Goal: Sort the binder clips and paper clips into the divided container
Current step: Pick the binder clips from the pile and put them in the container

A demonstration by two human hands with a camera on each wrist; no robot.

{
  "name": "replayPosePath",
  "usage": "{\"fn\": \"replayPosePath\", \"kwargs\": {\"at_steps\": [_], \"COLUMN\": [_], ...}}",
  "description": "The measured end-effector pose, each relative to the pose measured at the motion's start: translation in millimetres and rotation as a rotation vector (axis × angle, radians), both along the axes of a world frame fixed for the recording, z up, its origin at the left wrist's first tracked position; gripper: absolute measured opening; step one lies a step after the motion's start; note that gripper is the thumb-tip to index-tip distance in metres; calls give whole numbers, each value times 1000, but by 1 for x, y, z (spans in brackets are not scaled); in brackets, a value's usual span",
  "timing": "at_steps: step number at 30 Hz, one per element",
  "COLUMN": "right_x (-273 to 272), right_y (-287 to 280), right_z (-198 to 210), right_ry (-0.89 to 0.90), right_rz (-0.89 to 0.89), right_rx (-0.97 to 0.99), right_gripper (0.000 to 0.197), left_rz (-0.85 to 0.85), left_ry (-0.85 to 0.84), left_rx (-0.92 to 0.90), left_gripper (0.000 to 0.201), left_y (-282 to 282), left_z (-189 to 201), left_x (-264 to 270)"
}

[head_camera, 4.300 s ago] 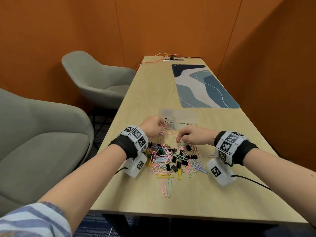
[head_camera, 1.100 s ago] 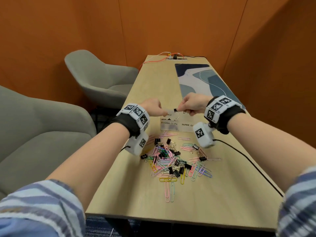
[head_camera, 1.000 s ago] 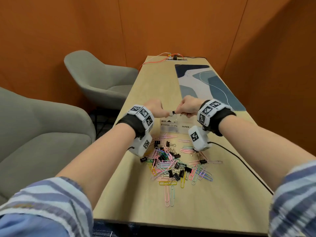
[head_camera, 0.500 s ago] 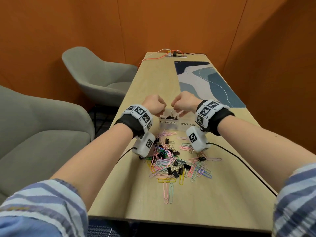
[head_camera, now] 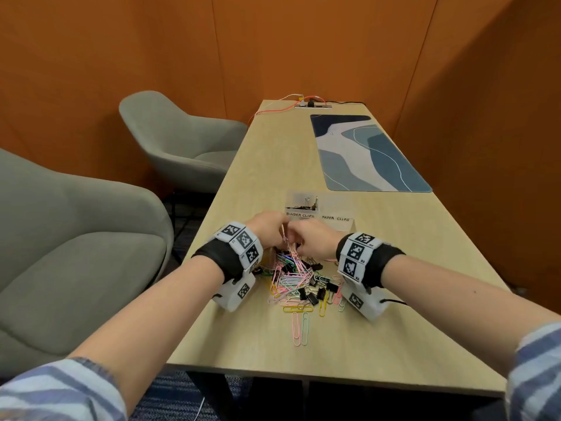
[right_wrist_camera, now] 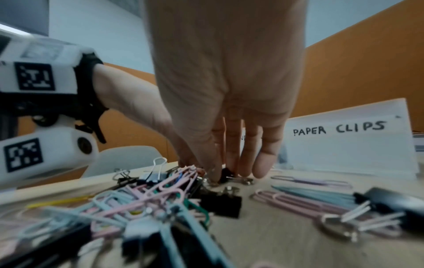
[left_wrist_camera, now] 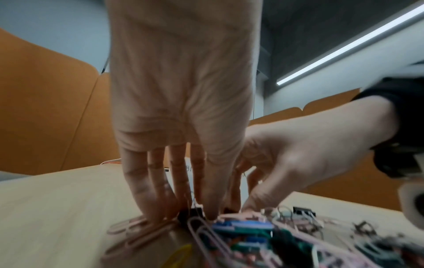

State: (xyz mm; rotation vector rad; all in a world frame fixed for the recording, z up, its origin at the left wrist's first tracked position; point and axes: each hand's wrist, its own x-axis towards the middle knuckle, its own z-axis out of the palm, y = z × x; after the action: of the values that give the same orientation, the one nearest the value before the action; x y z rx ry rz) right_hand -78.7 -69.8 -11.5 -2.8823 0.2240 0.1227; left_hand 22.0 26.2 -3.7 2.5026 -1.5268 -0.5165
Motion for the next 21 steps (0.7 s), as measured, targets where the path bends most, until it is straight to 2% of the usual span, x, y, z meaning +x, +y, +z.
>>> {"fn": "replayPosePath", "kwargs": {"at_steps": [5,7,9,12,16,18,21], "right_x": [-3,-6,-10,-25,-51,-60,-66], "right_y": [-8,-16,-27,-46,-57,-57,-54], "right_z": [5,12,18,24,24,20,11], "right_ry": [-26,-53,-60,-15,139,188,173], "right_rz": [-42,-165,-311,-449,-446,-407,-296], "right_rx": [63,229,473,643,483,293,129], "right_gripper": [21,15,8,24,26,21,31], "left_rz": [41,73,83,140,119,106,129], "left_ry": [-74,-35,37,211,243,178,71], "left_rx": [-27,-55,-84,-150,-56,-9,26], "left_gripper": [26,22,19,16,33,36,33], "left_y": [0,1,4,7,10,11,13], "left_z": [-3,-1,3,9,11,10,6], "left_x": [4,6,7,8,2,-1,1]}}
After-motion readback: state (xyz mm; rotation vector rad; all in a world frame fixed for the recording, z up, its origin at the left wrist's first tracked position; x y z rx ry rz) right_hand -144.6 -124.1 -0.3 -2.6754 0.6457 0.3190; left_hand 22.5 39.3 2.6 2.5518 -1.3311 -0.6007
